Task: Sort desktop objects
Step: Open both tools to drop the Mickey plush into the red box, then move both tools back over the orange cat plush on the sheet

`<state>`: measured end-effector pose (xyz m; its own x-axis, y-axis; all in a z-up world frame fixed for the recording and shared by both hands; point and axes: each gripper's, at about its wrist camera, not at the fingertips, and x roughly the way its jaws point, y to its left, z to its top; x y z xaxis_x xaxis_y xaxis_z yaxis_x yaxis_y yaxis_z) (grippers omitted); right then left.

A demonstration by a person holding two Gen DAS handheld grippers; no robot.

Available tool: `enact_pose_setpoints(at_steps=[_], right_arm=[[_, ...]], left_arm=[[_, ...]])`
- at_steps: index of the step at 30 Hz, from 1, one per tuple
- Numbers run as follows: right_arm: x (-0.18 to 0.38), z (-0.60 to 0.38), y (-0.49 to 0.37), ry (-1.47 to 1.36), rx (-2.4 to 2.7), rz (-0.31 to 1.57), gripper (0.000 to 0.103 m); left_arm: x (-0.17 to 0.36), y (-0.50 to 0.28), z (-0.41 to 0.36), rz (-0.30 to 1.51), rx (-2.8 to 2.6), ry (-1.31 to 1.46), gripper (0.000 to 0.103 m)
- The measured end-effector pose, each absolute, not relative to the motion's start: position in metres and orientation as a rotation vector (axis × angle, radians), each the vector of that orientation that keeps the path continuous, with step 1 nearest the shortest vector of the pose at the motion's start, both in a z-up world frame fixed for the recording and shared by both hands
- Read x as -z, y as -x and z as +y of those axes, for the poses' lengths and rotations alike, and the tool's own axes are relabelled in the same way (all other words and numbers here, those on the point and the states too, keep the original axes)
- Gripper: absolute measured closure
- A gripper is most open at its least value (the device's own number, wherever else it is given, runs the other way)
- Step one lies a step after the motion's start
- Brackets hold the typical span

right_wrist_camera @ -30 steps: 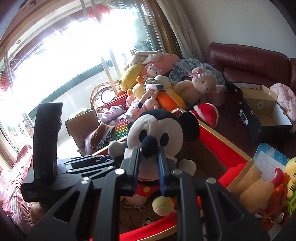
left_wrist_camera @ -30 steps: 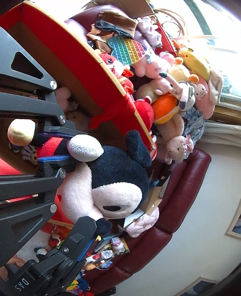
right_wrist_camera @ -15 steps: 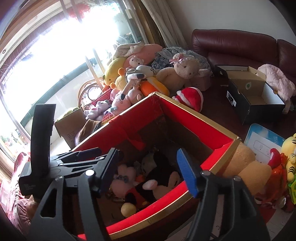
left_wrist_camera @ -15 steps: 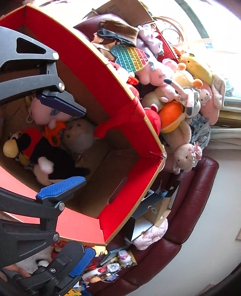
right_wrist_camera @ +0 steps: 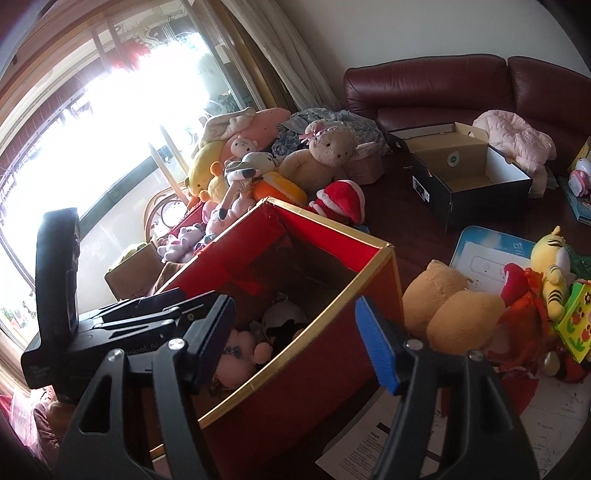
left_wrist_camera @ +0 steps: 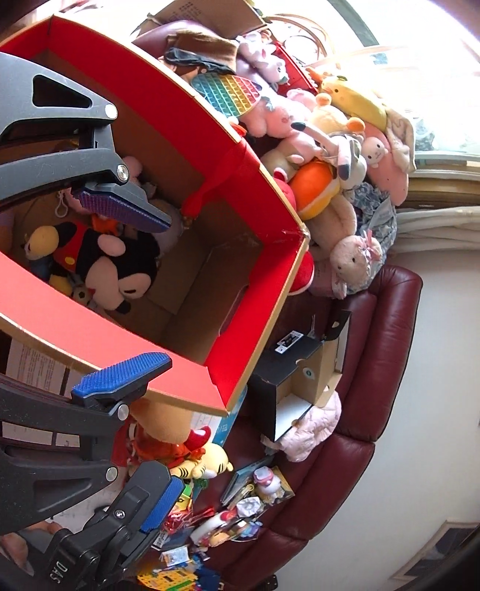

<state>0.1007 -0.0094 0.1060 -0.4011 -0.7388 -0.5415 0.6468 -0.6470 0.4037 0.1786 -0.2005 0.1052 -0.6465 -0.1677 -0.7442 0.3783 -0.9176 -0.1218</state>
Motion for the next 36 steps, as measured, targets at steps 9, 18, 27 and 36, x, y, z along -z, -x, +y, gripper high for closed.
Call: enact_pose_setpoints(at_steps=[9,18,27,36], right_arm=[[-0.101,0.069,-0.098,-0.888,2.211,-0.323,0.028],[-0.044,0.148,-0.093,-1.028,2.302,-0.482,0.028],[0.009,0.216,-0.086,-1.184,2.383,-0.641,0.027],[0.029,0.192,-0.074,-1.267,2.329,-0.571,0.027]], left_arm=[[-0.113,-0.165,-0.14,0.283,2.681,-1.177,0.035],[-0.074,-0.136,-0.073,0.192,2.725,-1.361,0.035],[-0.022,-0.11,-0.03,0.066,2.703,-1.524,0.035],[0.026,-0.085,-0.029,-0.018,2.668,-1.609,0.035]])
